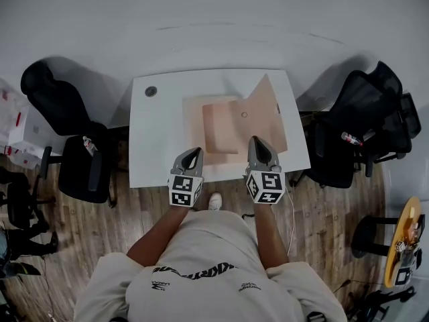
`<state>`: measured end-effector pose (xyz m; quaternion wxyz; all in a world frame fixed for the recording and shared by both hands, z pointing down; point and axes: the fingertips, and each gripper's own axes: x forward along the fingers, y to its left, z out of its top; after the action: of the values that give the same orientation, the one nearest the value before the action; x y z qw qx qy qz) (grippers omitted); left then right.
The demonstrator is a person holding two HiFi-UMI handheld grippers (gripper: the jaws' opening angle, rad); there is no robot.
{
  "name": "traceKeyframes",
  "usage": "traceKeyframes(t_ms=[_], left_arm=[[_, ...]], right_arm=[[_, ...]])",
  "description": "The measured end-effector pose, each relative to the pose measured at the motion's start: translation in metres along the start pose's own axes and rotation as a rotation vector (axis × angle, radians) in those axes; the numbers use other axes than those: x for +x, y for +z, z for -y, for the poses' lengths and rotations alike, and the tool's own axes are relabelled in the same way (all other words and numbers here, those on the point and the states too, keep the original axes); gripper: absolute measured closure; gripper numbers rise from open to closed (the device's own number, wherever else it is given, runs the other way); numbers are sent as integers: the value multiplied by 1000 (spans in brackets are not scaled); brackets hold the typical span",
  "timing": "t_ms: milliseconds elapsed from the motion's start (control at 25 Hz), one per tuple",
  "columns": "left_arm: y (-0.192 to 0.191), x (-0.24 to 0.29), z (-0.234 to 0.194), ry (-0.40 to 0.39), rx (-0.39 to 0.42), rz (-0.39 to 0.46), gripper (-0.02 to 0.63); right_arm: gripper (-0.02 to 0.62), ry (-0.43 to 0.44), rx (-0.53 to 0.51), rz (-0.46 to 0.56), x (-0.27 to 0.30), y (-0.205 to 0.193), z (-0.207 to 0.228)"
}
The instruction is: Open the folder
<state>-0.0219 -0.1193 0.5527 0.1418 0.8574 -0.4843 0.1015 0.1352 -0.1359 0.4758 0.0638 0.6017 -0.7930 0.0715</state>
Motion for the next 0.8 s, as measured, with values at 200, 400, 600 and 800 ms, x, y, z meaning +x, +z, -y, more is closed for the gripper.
traceKeyframes(t_ms=[200, 400, 600, 800], left_arm=[[6, -5, 0, 2, 0, 26, 607], [10, -8, 1, 6, 8, 48, 607], [13, -8, 8, -3, 22, 57, 607], [14, -11, 8, -3, 24, 61, 607]], right_arm=[[594, 15, 28, -4, -3, -11, -12], [594, 40, 78, -11, -6, -24, -24], [594, 45, 134, -28, -5, -36, -25], [594, 61, 129, -35, -8, -39, -37]])
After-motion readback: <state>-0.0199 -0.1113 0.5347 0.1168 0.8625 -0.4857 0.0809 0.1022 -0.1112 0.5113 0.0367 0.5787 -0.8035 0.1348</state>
